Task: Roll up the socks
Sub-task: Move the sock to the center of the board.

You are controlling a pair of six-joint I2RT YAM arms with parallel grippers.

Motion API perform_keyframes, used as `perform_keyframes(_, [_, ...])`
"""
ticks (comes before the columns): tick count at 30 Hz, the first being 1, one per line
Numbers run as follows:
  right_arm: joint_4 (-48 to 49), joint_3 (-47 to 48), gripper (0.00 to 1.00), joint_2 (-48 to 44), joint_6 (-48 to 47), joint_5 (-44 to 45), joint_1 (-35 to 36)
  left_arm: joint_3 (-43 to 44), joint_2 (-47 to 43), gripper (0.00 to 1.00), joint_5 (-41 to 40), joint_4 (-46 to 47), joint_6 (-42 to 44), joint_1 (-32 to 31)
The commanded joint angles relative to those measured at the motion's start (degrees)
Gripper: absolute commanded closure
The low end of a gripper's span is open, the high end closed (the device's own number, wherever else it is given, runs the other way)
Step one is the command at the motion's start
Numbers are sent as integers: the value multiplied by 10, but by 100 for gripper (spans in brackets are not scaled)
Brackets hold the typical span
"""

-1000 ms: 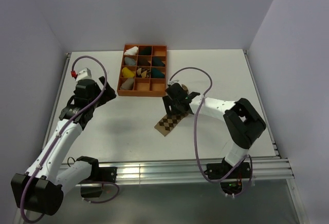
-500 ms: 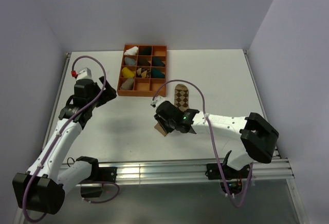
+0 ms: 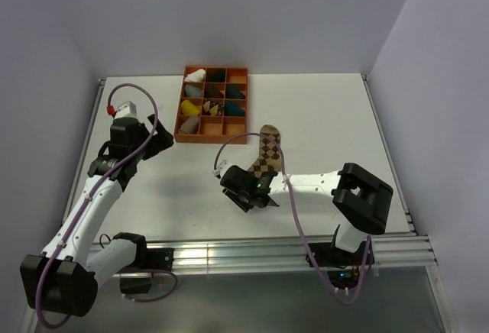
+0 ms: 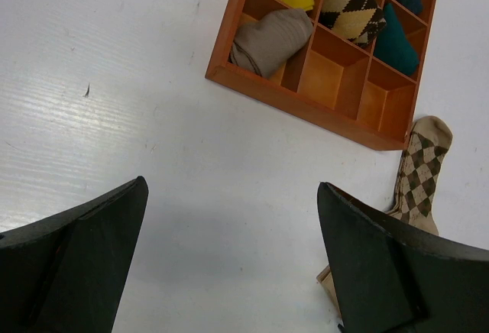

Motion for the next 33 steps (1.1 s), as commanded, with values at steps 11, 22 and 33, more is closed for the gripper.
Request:
perform_keyframes(11, [-17,41,54,47,4,28,6,-3,4,2,31,26,3,10])
perform_keyframes(22, [-53,81,57,93,19,48,16,-5,4,2,41,27,3,12])
perform_keyframes(33, [-113,132,56,100,58,90,32,-6,4,2,47,28,2,12])
